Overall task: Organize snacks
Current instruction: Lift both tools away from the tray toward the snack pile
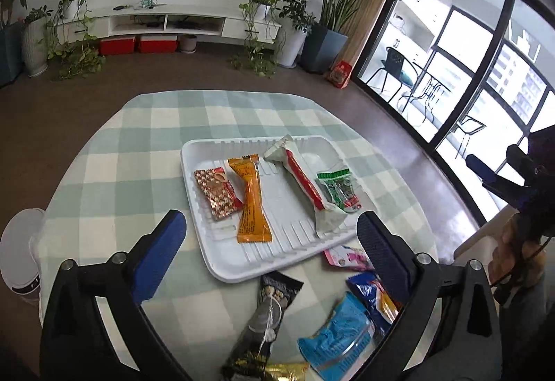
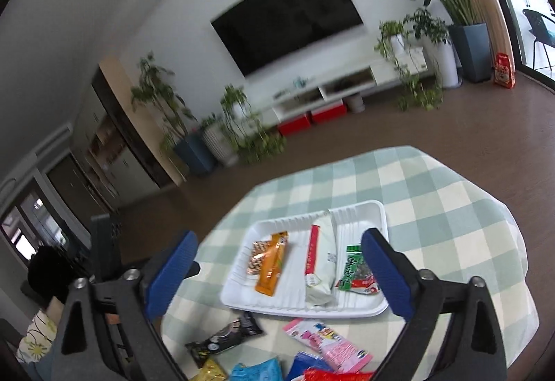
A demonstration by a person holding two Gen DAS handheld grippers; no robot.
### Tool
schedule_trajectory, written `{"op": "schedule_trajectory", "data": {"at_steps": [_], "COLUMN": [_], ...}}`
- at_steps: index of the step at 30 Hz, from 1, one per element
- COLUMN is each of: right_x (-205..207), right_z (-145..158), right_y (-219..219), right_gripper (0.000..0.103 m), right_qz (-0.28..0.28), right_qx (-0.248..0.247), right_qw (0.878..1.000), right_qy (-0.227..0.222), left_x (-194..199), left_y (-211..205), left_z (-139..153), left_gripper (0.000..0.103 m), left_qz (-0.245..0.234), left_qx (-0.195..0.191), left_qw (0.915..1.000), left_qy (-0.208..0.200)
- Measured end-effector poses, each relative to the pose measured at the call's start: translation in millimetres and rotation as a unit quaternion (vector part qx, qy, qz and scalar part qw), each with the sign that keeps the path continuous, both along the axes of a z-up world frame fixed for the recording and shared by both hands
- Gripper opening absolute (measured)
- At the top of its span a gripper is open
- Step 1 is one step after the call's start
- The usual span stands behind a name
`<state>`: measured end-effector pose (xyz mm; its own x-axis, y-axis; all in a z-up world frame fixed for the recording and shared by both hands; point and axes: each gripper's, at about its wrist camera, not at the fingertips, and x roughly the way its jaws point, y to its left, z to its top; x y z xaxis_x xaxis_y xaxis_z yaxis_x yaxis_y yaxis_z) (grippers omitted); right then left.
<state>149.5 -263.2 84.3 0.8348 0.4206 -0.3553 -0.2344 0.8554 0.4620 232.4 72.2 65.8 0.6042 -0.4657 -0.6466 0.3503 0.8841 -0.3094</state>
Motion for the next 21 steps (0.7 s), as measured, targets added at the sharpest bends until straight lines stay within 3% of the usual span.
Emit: {"op": "schedule_trajectory", "data": {"at_steps": [4,8,12,16,19,21], "right_x": [-54.6,-102.9,-133.6,-149.3,-149.7,-151.1], "right_z": [-27.1,-74.7,-115.8,-125.3,-128.5,-131.4], "right_y": [2.1,9.2,17.4,37.4,51.3,60.4], "right_gripper": [0.103,0.103,0.103,0.103,0.103,0.103], "right_qz": [0.015,0.008,-0.008,-0.001,0.017,0.029], "right_qx": [0.033,0.057,0.085,0.039,0.015,0.005], "right_qw": [0.999,0.998,0.992,0.996,0.996,0.996], "right_qy": [-0.001,0.036,0.089,0.082,0.083,0.086], "left_x": [-63.6,-127.7,-170.9,-187.0,-191.2,-191.1], "left_y": [16.0,23.7,29.0,31.6,34.9,31.8], "left_z": [-16.4,-43.9,-68.1,-87.5,-90.7,-90.3], "left_gripper": [0.103,0.103,0.103,0.103,0.103,0.102], "left_qz": [0.005,0.034,0.067,0.088,0.090,0.083], "left_qx": [-0.018,-0.015,-0.046,-0.051,-0.067,-0.058], "left_qw": [0.9997,0.9984,0.9967,0.9938,0.9924,0.9936], "left_qy": [-0.016,-0.042,-0.010,0.045,0.050,0.050]}}
